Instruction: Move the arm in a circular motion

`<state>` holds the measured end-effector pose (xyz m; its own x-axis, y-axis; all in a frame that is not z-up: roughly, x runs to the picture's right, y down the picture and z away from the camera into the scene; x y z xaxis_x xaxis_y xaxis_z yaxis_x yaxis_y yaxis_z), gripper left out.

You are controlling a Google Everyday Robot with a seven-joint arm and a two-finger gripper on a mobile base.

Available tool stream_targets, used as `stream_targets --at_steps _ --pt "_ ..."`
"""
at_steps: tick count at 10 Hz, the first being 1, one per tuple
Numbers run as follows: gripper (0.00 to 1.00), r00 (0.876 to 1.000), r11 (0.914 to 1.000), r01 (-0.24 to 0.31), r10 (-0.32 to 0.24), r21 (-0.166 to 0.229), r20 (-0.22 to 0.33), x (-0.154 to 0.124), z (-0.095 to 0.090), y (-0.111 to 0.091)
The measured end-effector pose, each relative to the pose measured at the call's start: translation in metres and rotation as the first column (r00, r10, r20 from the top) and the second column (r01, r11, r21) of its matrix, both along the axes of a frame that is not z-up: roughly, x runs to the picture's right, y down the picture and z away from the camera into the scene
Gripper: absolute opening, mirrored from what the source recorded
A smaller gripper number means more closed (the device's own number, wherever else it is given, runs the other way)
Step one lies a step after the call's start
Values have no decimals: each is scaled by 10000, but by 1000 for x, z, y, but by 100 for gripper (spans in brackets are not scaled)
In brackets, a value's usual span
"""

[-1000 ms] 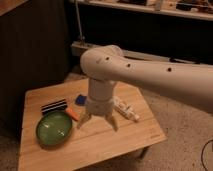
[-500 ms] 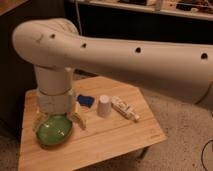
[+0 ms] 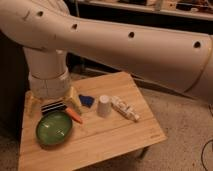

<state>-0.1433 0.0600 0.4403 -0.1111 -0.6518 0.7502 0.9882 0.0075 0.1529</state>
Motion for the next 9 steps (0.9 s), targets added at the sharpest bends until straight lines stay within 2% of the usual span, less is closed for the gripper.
stream_targets --at_steps 9 --pt "80 10000 10000 7 -7 13 42 -1 4 -1"
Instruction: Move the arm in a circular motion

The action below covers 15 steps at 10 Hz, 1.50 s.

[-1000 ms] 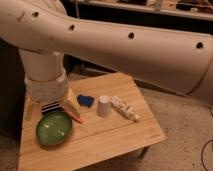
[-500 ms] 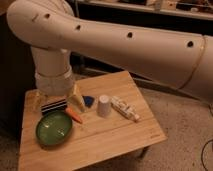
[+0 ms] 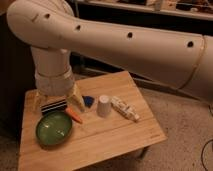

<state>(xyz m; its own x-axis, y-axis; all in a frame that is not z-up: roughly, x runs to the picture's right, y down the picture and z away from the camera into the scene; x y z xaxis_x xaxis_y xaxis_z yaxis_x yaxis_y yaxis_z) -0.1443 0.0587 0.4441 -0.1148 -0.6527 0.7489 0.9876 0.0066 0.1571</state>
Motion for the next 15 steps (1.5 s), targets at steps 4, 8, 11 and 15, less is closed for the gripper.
stream_targets --at_steps 4,8,11,15 --pt "80 9990 9991 -359 353 244 267 11 35 -12" --pt "80 9933 9929 -1006 966 637 630 40 113 -36" --pt "80 9879 9859 -1475 1429 787 605 79 194 -59" --pt "80 9795 9743 -2014 2002 1004 222 139 281 -86"
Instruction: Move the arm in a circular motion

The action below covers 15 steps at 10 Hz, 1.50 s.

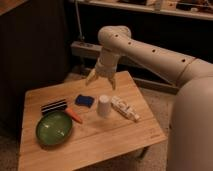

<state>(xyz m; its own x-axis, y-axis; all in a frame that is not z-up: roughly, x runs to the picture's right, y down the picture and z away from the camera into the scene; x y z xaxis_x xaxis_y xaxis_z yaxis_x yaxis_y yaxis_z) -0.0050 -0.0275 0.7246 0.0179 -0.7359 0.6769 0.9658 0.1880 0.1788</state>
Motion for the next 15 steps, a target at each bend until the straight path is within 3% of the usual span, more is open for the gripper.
stream_targets --at_steps 1,3,5,6,7,10,11,13,15 --pt "80 9992 9995 -303 304 36 -243 30 28 -6" --pt "80 9953 9974 -717 720 75 -650 74 53 -6" --pt "80 9842 9916 -1261 1287 295 -1216 137 61 1" --pt "80 9787 9896 -1375 1424 435 -1476 160 56 5" --pt "80 9717 9877 -1452 1532 573 -1799 183 43 10" --pt "80 9383 9864 -1528 1638 598 -3046 237 -34 28" --pt "80 9223 9862 -1605 1649 418 -3496 240 -66 41" --pt "80 8956 9813 -1924 1718 -91 -4102 231 -105 75" --pt "80 8772 9680 -2390 1816 -762 -4444 215 -129 122"
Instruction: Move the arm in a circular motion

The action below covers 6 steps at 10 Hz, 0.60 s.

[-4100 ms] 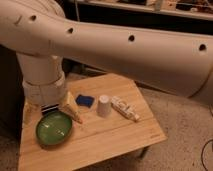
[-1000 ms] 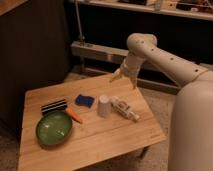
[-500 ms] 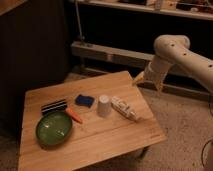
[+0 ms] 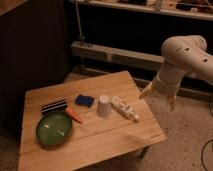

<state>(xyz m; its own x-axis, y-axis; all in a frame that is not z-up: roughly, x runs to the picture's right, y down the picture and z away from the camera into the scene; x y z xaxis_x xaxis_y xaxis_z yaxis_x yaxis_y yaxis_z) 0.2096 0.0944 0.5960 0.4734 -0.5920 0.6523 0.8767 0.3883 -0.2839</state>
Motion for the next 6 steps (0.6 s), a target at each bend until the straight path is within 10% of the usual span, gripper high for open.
stream_targets --at_steps 4,6 --pt "80 9869 9854 -1436 1357 -916 -871 -26 -44 81" --pt "80 9581 9735 -2163 1970 -742 -2078 -22 -69 104"
